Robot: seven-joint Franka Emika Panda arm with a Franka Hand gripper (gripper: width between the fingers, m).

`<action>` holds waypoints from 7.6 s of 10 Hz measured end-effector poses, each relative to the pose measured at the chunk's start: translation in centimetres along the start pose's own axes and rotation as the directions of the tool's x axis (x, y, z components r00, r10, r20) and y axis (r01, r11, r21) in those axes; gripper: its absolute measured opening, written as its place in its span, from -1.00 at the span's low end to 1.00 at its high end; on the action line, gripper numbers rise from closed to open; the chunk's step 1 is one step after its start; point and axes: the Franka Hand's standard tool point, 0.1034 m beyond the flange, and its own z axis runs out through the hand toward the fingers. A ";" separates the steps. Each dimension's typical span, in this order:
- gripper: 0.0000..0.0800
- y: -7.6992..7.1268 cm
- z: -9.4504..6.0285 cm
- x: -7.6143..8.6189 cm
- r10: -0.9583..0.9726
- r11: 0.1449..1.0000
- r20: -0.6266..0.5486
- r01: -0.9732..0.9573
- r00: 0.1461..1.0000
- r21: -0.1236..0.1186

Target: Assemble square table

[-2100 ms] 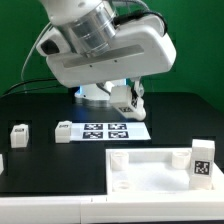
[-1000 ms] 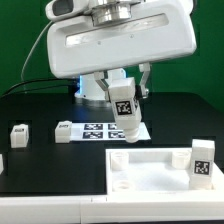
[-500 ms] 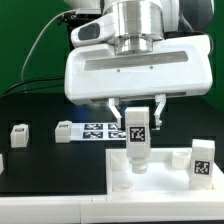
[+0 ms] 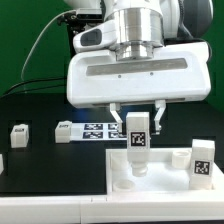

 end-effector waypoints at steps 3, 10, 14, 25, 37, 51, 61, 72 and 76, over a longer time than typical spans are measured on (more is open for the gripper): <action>-0.29 -0.1 0.1 -0.3 0.002 1.000 0.024 -0.002 1.000 0.003; -0.29 1.0 1.1 -0.9 0.014 1.000 0.109 -0.013 0.994 -0.006; -0.29 1.3 2.0 -1.4 0.010 1.000 0.102 -0.008 0.995 -0.014; 0.46 1.3 2.5 -1.1 0.019 1.000 0.142 -0.017 0.990 -0.013; -0.29 1.7 3.1 2.0 0.329 0.944 0.497 -0.300 0.803 -0.140; 0.59 1.4 2.5 0.6 0.701 0.713 0.286 -0.650 0.653 -0.264; -0.30 1.6 2.6 0.7 0.368 0.930 0.323 -0.345 0.872 -0.127; 0.22 1.7 2.6 0.0 0.955 0.294 0.132 -0.908 0.266 -0.298; 0.60 1.0 2.4 0.3 0.683 0.729 0.262 -0.660 0.682 -0.185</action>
Offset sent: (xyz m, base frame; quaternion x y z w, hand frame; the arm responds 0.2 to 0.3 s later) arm -0.0068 -0.0169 0.0115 -0.0349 -0.1225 0.0176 0.9917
